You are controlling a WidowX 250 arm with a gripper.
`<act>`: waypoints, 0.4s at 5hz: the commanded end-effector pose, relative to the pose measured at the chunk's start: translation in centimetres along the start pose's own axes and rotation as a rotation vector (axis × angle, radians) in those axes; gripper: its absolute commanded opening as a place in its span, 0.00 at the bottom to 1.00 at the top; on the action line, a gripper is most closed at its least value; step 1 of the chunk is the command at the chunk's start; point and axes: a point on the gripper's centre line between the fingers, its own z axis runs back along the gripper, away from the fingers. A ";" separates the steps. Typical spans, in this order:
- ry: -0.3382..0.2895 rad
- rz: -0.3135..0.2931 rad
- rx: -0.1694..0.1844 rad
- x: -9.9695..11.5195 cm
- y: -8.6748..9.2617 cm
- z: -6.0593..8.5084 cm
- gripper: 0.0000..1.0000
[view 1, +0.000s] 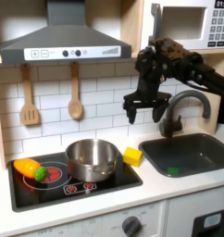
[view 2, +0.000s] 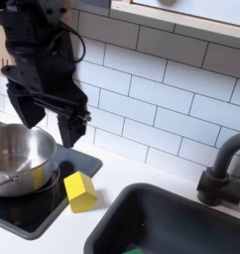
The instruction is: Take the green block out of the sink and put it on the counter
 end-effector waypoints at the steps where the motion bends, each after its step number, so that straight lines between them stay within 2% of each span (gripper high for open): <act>1: 0.006 0.065 0.030 0.4 2.7 -0.5 1.00; 2: 0.022 0.097 0.046 0.3 3.9 -1.0 1.00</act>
